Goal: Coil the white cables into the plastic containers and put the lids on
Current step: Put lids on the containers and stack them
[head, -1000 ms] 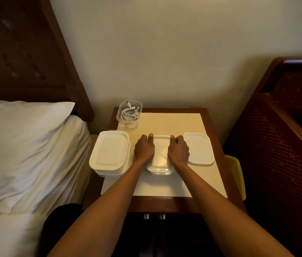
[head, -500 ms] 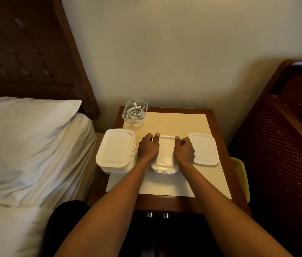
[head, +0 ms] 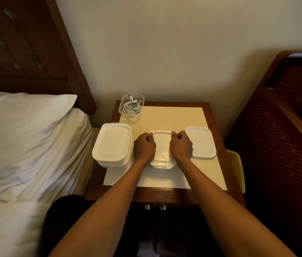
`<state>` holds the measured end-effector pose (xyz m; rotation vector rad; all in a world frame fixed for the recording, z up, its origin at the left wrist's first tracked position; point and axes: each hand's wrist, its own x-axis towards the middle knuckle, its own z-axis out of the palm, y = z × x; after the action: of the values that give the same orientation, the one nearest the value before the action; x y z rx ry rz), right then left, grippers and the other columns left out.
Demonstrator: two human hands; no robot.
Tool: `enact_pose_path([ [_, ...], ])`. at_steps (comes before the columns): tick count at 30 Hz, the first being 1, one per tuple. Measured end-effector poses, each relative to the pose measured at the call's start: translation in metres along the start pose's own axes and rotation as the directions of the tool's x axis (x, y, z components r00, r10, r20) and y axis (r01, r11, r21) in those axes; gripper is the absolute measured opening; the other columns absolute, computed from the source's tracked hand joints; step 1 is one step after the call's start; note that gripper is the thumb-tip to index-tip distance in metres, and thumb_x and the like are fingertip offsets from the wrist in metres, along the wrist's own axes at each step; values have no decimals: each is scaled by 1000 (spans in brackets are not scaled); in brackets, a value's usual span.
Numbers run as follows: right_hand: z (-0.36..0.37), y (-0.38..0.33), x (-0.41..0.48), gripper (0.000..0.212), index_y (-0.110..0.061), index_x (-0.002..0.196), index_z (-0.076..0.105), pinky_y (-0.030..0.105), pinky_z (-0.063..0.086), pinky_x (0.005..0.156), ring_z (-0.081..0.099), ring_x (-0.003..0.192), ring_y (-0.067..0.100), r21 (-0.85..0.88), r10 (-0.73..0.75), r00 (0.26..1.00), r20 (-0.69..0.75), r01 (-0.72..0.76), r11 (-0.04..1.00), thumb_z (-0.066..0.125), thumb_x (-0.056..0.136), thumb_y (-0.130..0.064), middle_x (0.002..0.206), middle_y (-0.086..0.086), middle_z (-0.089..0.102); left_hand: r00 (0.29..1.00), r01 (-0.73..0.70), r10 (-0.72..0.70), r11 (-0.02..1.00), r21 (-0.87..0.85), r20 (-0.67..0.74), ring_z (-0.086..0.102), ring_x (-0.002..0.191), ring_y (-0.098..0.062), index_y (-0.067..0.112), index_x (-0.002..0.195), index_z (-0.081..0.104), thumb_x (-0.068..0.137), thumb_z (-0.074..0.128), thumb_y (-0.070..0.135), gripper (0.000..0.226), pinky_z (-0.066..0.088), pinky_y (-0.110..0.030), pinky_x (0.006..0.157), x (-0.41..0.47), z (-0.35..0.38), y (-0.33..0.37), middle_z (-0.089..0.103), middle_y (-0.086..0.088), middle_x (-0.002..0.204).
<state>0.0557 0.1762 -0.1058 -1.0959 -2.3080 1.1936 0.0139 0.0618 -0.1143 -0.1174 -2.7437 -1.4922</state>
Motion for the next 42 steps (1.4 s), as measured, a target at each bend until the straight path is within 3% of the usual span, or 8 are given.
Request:
enact_pose_path([
  [10, 3, -2, -5, 31, -13, 100, 56, 33, 45, 79, 61, 93, 25, 23, 7, 1000, -24, -6, 1000, 44, 100, -42, 102, 6, 65, 990, 139, -138, 989, -44, 38, 48, 60, -21, 17, 57, 50, 100, 51, 29, 45, 31, -27, 54, 5, -9, 11, 54, 1, 58],
  [15, -10, -9, -12, 22, -15, 98, 55, 29, 43, 79, 59, 90, 20, 100, -53, 998, -37, 57, 993, 48, 100, -35, 103, 6, 65, 966, 219, -210, 975, -42, 153, 54, 76, -28, 7, 71, 64, 98, 51, 34, 39, 37, -30, 70, 4, -24, 27, 62, -7, 78],
  [18, -26, -17, -16, 15, -20, 97, 53, 31, 49, 83, 59, 89, 17, 146, -120, 991, -59, 128, 981, 51, 99, -35, 103, 3, 65, 981, 163, -157, 985, -52, 110, 60, 78, -26, 7, 83, 70, 97, 53, 49, 47, 43, -33, 73, -1, -31, 44, 66, -5, 81],
  [23, -53, -55, -24, 14, -17, 99, 54, 30, 50, 81, 58, 89, 16, 206, -180, 980, -85, 194, 959, 53, 98, -31, 104, 5, 65, 996, 84, -85, 995, -53, -27, 63, 81, -30, 9, 76, 67, 93, 59, 50, 45, 51, -37, 78, -4, -59, 81, 68, -6, 81],
  [29, -55, -127, -37, 26, -11, 101, 63, 31, 45, 78, 61, 93, 24, 312, -204, 979, -24, 201, 929, 55, 96, -36, 104, 6, 68, 997, 27, -37, 992, -124, -72, 67, 83, -36, 12, 57, 59, 90, 63, 49, 50, 37, -30, 63, 19, -127, 93, 71, -17, 81],
  [35, -9, -158, -68, 29, -11, 105, 64, 39, 50, 87, 62, 100, 29, 421, -180, 976, 120, 114, 900, 53, 97, -37, 109, 9, 68, 992, 82, -88, 995, -65, -91, 61, 80, -31, 10, 58, 56, 96, 60, 36, 46, 36, -30, 62, 31, -190, 69, 59, -6, 66],
  [39, 13, -156, -77, 29, -12, 111, 62, 40, 51, 92, 60, 104, 27, 394, -169, 964, 206, 77, 916, 49, 98, -35, 115, 9, 65, 990, 111, -116, 991, -69, -75, 65, 95, -32, 4, 92, 74, 97, 60, 33, 32, 38, -27, 71, 36, -197, 40, 72, -16, 99],
  [42, 20, -150, -76, 25, -13, 112, 61, 41, 52, 93, 60, 101, 24, 378, -166, 954, 250, 62, 924, 49, 99, -31, 116, 8, 64, 994, 79, -85, 993, -89, -70, 58, 84, -20, 2, 100, 74, 98, 59, 29, 30, 36, -26, 69, 32, -193, 27, 72, -13, 99],
])
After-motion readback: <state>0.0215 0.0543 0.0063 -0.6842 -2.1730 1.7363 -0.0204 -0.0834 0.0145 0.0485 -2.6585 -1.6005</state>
